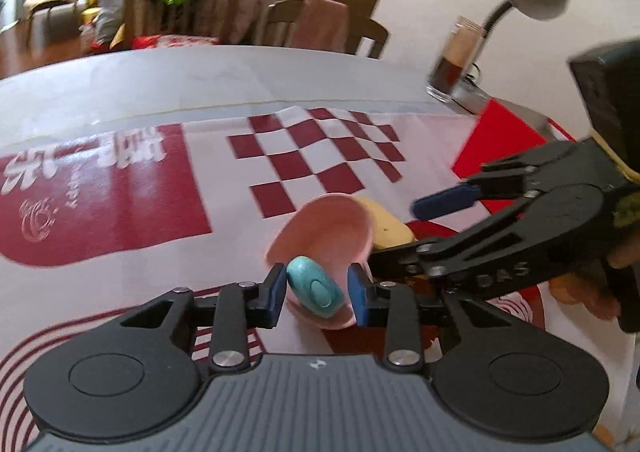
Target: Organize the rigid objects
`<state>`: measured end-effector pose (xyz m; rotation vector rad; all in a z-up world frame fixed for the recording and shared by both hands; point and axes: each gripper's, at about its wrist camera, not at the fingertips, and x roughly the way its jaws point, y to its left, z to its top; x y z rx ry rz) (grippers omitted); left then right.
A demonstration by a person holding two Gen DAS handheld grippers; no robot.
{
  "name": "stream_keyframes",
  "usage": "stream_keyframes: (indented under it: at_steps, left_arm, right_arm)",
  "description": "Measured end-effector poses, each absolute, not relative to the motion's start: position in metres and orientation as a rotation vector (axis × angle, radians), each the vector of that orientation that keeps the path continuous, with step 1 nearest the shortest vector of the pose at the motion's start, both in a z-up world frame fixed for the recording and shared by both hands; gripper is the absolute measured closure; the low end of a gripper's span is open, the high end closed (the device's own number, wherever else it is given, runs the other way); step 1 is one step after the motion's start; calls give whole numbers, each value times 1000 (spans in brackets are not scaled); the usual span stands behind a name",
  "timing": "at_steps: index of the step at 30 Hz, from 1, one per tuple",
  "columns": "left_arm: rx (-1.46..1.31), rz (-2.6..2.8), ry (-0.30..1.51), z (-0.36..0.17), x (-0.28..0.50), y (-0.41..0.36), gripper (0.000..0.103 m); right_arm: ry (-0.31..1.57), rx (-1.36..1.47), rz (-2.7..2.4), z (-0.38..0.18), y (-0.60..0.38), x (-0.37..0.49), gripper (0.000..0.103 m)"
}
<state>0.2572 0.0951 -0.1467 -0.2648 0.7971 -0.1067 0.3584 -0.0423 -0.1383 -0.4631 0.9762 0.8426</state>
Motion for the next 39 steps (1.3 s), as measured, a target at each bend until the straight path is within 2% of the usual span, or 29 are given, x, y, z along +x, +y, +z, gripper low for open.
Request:
stream_keyframes:
  at_steps: [2, 4, 8, 21, 39]
  left_arm:
    - [-248, -110, 801, -148, 259, 93, 77]
    - [-272, -107, 804, -150, 261, 96, 77]
    - [-277, -104, 803, -150, 260, 96, 78]
    - [-342, -63, 775, -135, 241, 105, 81]
    - [-399, -77, 704, -76, 207, 89, 82]
  right_arm:
    - [963, -460, 853, -138, -40, 357, 44]
    - [959, -454, 853, -138, -39, 358, 47]
    - [957, -428, 863, -138, -37, 357, 63]
    - [892, -382, 798, -118, -56, 336, 64]
    - [784, -286, 756, -53, -121, 290, 64]
